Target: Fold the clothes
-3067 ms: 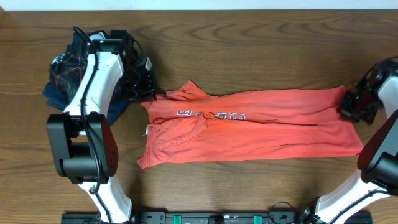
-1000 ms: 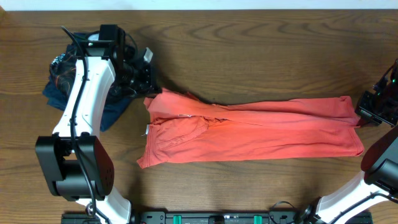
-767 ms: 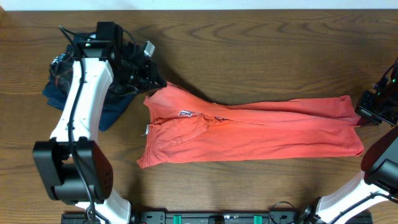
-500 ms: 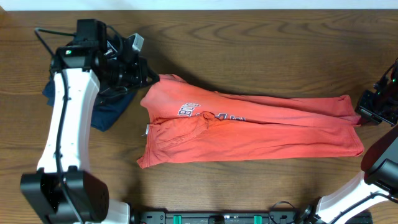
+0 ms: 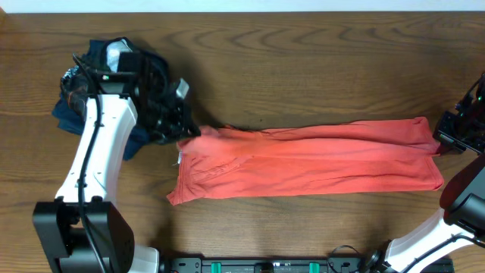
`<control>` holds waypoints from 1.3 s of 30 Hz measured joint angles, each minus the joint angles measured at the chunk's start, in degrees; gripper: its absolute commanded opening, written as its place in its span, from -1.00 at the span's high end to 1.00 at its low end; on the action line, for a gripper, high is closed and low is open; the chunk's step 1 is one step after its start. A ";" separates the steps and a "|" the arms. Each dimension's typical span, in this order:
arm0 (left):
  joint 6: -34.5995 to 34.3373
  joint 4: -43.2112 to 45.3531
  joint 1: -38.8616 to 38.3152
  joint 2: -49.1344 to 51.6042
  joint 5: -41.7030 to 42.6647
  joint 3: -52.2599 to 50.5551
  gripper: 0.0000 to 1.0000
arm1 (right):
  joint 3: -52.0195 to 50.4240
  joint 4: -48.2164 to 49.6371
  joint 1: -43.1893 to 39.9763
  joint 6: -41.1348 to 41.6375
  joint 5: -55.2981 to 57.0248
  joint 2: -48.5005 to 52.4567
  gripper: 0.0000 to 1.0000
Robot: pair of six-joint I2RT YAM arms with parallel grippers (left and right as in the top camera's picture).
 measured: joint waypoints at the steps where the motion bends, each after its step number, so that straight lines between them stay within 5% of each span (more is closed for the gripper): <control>1: 0.00 -0.28 0.00 0.00 -0.85 -1.20 0.88 | 0.00 -0.02 0.00 0.00 0.07 0.00 0.97; 23: 0.00 -7.17 0.00 0.02 -7.89 -9.22 0.88 | -0.02 -3.74 -0.26 0.24 3.50 0.00 0.87; 28: 0.61 -7.21 0.00 0.02 -8.41 -9.22 0.43 | -0.02 -4.07 -0.26 0.48 4.07 0.00 0.70; 39: 0.85 -2.62 0.00 0.02 -8.33 -9.25 0.41 | -0.02 -3.50 -0.26 0.46 4.52 0.00 0.62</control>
